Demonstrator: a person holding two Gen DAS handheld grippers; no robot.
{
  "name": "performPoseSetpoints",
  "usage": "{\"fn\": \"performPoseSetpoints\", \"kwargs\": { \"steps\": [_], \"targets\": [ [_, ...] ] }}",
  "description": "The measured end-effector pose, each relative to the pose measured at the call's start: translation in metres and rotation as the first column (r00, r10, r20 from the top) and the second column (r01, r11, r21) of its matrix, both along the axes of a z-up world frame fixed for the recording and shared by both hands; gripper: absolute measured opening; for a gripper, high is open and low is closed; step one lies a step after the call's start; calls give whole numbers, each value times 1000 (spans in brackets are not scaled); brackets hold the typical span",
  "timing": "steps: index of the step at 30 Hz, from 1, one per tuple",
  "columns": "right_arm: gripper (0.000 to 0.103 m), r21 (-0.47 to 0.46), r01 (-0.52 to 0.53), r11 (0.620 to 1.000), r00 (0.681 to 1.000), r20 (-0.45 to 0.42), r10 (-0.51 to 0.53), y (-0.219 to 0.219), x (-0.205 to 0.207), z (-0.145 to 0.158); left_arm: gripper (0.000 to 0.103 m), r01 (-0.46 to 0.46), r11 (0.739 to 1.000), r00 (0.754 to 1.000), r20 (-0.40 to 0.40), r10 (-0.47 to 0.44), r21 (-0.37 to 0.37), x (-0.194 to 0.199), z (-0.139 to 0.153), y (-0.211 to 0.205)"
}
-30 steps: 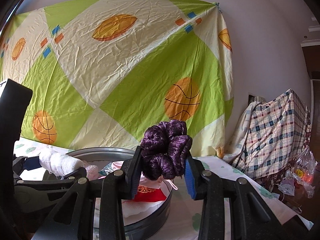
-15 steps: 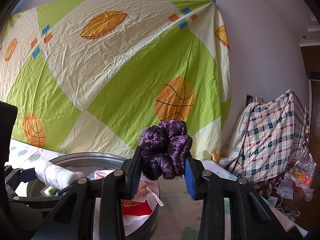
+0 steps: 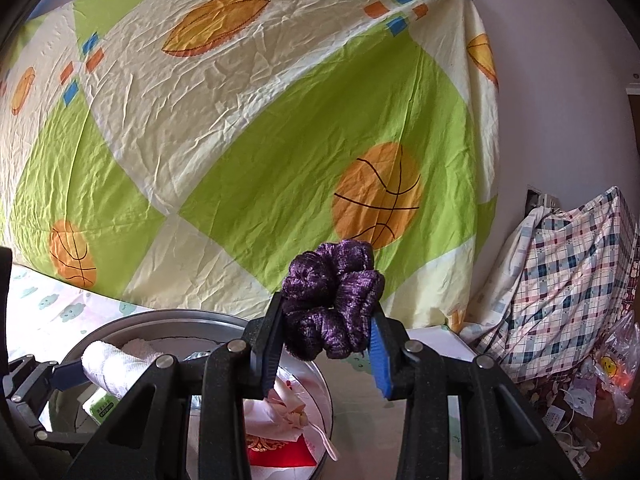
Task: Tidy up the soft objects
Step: 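Open both tools to drop the bandage roll and scrunchie into the tin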
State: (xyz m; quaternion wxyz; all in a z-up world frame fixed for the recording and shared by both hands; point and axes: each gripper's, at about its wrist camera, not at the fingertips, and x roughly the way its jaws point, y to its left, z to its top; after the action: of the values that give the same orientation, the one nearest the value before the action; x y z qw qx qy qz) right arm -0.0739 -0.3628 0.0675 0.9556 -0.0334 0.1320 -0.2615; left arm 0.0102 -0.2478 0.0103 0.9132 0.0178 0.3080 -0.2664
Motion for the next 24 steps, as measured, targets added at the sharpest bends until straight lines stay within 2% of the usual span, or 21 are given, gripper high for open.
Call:
{"fn": "performPoseSetpoints", "kwargs": {
  "steps": [9,15,20,24],
  "targets": [
    [40,69,-76,995,987,-140,85,-5,50,8,79,-24,999,998,-61,26,46,21,-8,3],
    [40,182,-108,977,952,-265,155,-8,87,-4,79,-21,998,997,-66,25,57,23,-7,5],
    [40,322,-115,940,913,-338,228,-10,111,-20,79,-19,997,997,-69,24,73,25,-8,5],
    [40,370,-121,921,881,-388,272,-6,128,-32,79,-23,996,995,-94,31,82,33,-11,5]
  ]
}}
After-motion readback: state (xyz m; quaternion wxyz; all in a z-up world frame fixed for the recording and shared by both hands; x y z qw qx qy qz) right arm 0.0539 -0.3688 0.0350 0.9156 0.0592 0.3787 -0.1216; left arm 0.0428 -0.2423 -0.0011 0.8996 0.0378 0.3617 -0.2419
